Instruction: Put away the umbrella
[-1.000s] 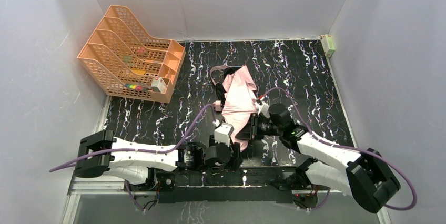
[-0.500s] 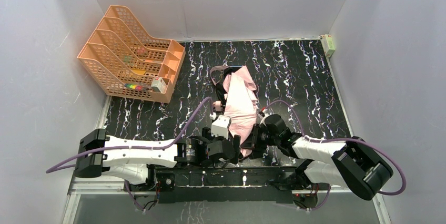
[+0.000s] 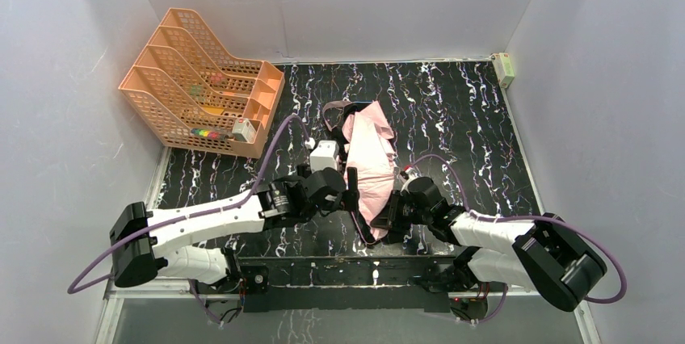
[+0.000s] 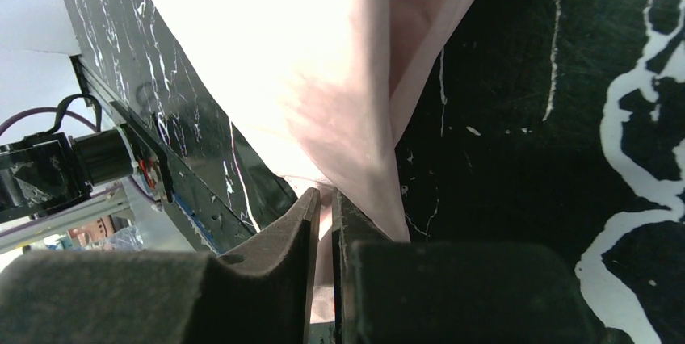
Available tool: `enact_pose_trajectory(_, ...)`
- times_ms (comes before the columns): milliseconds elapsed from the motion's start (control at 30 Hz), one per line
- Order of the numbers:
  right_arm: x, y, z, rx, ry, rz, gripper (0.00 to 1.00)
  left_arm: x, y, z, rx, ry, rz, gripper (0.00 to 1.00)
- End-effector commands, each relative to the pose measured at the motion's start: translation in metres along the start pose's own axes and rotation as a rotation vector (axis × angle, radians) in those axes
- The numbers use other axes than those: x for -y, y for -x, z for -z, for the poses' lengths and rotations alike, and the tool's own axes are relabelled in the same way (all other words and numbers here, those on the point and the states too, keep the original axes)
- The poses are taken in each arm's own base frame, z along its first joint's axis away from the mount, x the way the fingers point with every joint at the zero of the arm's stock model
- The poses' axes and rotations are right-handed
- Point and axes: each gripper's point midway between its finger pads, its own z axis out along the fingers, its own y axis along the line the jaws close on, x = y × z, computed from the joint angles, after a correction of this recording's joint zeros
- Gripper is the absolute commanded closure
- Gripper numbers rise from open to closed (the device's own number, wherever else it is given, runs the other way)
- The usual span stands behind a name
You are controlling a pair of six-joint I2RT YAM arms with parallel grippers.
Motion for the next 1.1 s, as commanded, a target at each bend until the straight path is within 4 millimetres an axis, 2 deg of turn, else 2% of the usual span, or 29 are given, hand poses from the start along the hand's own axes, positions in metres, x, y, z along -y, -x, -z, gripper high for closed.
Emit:
enact_pose_trajectory(0,0.015,-0.001,0.002,0.015,-0.063,0.02,0.81,0.007,0.029,0.005,0.042,-0.045,0.0,0.02)
enact_pose_trajectory(600,0.016,-0.001,0.006,0.021,-0.071,0.032,0.81,0.0,0.061,-0.025,0.07,-0.069,0.034,0.02)
enact_pose_trajectory(733,0.021,-0.003,0.006,0.017,-0.088,0.032,0.81,-0.012,0.085,-0.037,0.064,-0.069,0.081,0.02)
enact_pose_trajectory(867,0.027,-0.006,0.005,0.015,-0.099,0.022,0.81,-0.013,0.124,-0.048,0.078,-0.086,0.089,0.02)
enact_pose_trajectory(1067,0.027,-0.007,0.006,0.014,-0.098,0.024,0.81,-0.035,0.159,-0.098,-0.003,-0.048,0.175,0.06)
